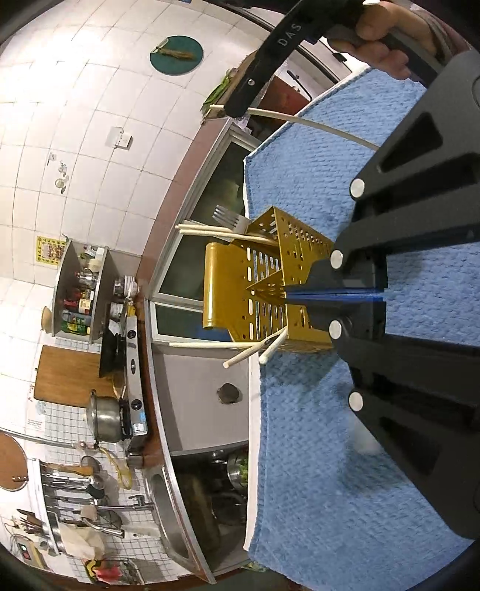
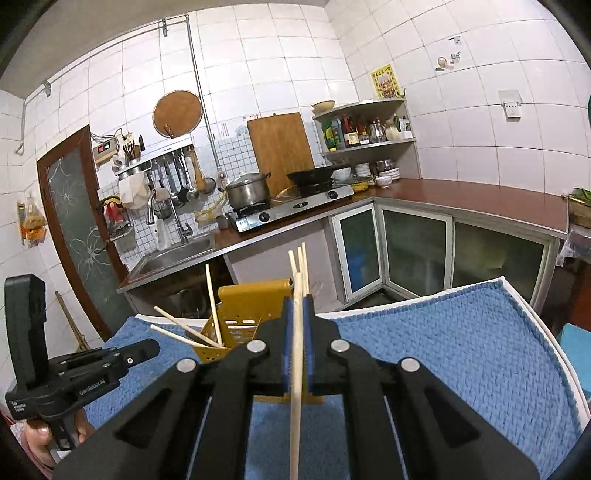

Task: Organize utensils
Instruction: 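Lift the white spoon toward the holder while the right tool raises its chopstick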

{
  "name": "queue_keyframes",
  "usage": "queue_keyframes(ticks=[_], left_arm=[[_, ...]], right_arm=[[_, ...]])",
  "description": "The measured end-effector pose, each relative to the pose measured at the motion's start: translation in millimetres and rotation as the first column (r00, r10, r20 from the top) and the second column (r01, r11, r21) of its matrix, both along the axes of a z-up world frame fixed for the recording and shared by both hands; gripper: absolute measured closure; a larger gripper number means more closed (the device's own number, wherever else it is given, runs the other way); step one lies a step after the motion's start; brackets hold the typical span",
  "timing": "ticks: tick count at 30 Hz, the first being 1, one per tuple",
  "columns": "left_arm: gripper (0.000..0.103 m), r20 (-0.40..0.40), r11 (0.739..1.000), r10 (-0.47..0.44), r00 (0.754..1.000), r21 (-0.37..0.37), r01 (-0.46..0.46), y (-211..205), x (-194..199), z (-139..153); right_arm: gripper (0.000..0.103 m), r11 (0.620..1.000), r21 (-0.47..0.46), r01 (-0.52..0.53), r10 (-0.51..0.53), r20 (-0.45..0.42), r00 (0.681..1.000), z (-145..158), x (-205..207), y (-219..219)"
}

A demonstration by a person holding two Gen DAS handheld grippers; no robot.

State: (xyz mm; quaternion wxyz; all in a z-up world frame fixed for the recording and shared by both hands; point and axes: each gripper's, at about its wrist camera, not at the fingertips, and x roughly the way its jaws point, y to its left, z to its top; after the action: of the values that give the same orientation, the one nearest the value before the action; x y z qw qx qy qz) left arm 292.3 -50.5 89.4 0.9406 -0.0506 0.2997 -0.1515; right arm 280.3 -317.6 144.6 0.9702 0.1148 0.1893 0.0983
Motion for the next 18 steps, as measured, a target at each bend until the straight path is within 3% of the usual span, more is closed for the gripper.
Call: queue_keyframes(ticks=[5, 10, 11, 12, 14, 18], left_arm=[[0.103, -0.07, 1.0, 0.021, 0.997, -0.009, -0.021, 22, 6, -17], [0.1, -0.198, 0.999, 0.032, 0.98, 0.05, -0.022, 46, 12, -56], [0.089, -0.223, 0.998, 0.023, 0.974, 0.055, -0.011, 48, 14, -62], [0.071, -0.267, 0.998, 0.006, 0.964, 0.062, 0.011, 51, 17, -73], [0.05, -0.298, 0.997, 0.002, 0.955, 0.079, 0.022, 55, 19, -86], [0.05, -0.339, 0.991, -0.044, 0.94, 0.1, 0.083, 59, 23, -107]], right_arm=[[0.097, 1.0, -0.013, -0.002, 0.001, -0.06, 0.998, -24, 5, -1], [0.097, 1.0, -0.007, 0.008, -0.009, -0.139, 0.99, -46, 17, -4], [0.097, 1.0, -0.009, 0.01, -0.011, -0.151, 0.988, -50, 18, -5], [0.097, 1.0, -0.008, 0.011, -0.012, -0.162, 0.987, -54, 20, -6], [0.097, 1.0, 0.0, 0.013, -0.013, -0.185, 0.983, -60, 21, -7], [0.097, 1.0, -0.003, 0.024, -0.024, -0.214, 0.976, -70, 23, -10]])
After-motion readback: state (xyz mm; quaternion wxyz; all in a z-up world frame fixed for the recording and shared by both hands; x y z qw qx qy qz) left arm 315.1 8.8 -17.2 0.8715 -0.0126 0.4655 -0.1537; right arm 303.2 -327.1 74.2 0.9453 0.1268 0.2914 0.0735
